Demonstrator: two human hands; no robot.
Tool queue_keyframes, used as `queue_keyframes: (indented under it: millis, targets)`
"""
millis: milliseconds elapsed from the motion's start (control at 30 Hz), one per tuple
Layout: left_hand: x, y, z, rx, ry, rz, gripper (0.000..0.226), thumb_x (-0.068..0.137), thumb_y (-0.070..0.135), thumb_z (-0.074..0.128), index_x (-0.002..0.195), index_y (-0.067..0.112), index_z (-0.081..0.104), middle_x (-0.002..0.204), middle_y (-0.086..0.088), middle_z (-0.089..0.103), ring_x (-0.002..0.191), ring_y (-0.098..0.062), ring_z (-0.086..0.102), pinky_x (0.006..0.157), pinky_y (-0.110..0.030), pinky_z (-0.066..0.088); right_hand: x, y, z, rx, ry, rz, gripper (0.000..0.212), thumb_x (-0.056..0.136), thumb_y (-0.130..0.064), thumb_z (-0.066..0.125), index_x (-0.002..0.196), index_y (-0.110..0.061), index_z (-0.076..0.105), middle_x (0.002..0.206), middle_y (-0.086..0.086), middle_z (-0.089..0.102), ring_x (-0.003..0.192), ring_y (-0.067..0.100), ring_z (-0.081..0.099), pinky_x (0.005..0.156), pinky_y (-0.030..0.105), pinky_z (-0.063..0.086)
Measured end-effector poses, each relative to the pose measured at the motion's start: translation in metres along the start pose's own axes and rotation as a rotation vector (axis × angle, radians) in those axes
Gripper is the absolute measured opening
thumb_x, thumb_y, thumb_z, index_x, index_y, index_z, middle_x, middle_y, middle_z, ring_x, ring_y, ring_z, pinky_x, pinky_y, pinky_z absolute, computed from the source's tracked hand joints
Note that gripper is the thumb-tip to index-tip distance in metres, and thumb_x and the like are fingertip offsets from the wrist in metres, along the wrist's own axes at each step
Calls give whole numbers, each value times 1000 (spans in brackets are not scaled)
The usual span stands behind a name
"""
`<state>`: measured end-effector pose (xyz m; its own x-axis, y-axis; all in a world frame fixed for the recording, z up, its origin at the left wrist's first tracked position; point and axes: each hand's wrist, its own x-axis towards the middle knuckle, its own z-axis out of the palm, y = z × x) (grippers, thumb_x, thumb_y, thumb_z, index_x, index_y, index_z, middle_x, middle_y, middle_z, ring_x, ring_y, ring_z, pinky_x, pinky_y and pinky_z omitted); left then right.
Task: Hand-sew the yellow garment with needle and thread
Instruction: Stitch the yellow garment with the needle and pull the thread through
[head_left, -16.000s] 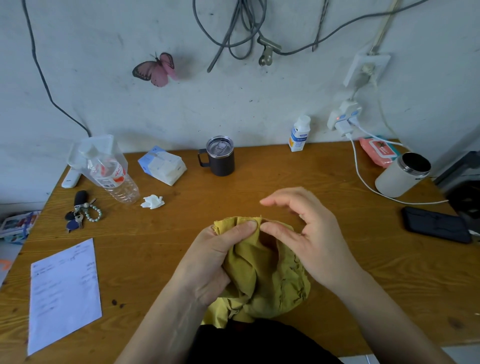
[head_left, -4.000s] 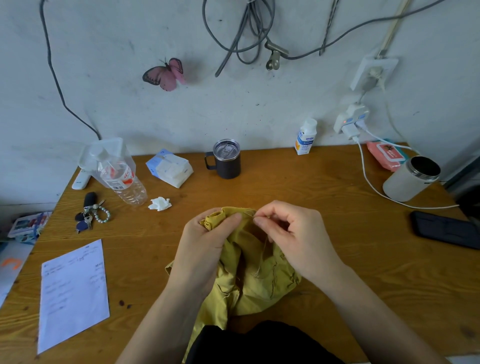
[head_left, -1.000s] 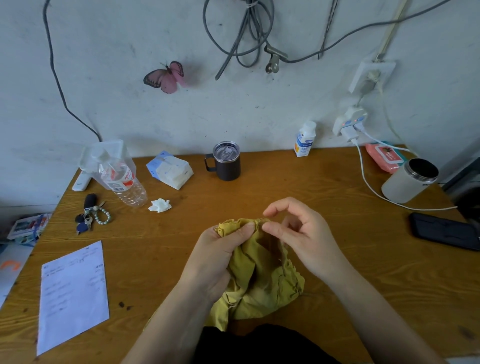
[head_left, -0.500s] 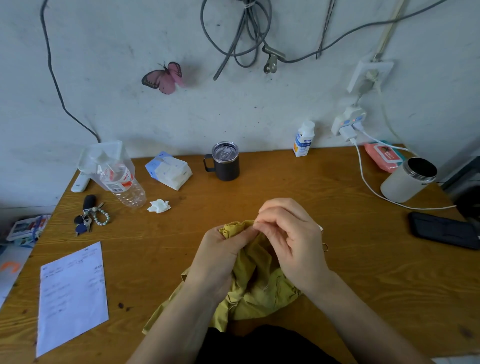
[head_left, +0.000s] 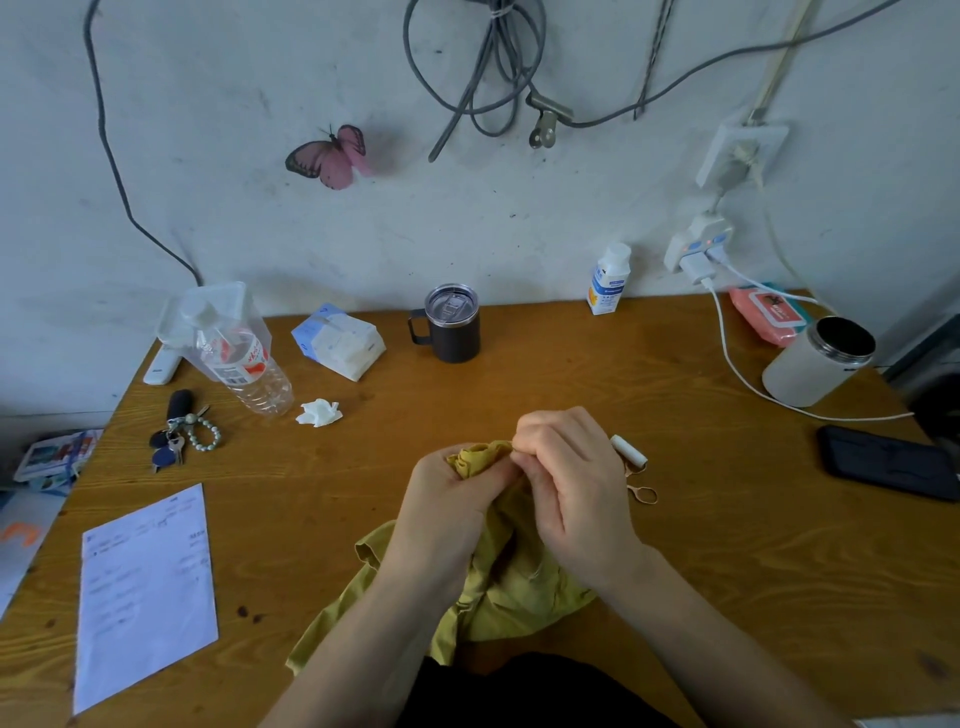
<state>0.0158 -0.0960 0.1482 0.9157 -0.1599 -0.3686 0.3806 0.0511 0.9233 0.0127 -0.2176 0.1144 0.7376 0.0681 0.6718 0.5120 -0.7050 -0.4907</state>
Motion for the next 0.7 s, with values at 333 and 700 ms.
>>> queue_keyframes:
  millis: [333, 700]
  targets:
    - [-3, 4, 9, 110, 30, 86, 31, 89, 7, 61, 68, -14, 51, 62, -14, 50, 60, -23, 44, 57, -35, 40, -4, 3, -1, 29, 75, 31, 21, 89, -6, 47, 77, -2, 63, 82, 7, 63, 76, 15, 50, 63, 33, 44]
    - [2, 2, 5, 97, 48, 48, 30, 90, 8, 59, 72, -15, 52, 64, -15, 52, 61, -25, 47, 55, -33, 42, 1, 3, 8, 9, -11, 60, 22, 90, -7, 42, 77, -3, 60, 79, 8, 60, 77, 15, 48, 61, 35, 44]
